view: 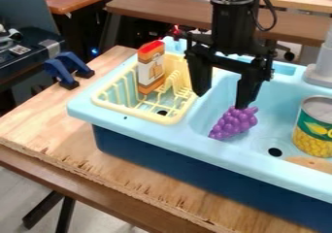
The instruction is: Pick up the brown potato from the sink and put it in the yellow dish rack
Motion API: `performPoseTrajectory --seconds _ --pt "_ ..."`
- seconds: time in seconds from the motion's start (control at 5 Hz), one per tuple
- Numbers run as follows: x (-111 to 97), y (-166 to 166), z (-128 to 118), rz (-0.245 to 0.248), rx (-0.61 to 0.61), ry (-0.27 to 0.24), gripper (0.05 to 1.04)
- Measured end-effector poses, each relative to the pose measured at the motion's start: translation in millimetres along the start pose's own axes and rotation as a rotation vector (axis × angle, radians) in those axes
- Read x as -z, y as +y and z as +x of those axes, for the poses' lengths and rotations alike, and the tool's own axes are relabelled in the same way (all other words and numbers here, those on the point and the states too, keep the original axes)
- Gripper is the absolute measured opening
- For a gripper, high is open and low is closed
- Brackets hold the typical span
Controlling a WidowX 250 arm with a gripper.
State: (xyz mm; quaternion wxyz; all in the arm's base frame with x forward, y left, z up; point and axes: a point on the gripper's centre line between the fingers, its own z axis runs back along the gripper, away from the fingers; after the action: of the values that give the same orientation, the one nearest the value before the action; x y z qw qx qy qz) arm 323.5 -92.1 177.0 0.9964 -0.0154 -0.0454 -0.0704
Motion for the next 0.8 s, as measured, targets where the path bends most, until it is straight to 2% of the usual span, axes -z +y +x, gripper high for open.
performPoseTrajectory --seconds 0.2,0.4,0.6,0.8 --pt "11 -1 -1 0.004 0.006 0.037 1.002" --pt "15 -13 4 0.046 0.091 0.032 1.002" --pt "15 -27 6 0.027 0.160 0.005 1.002" --pt "16 -43 11 0.004 0.239 -0.049 1.002"
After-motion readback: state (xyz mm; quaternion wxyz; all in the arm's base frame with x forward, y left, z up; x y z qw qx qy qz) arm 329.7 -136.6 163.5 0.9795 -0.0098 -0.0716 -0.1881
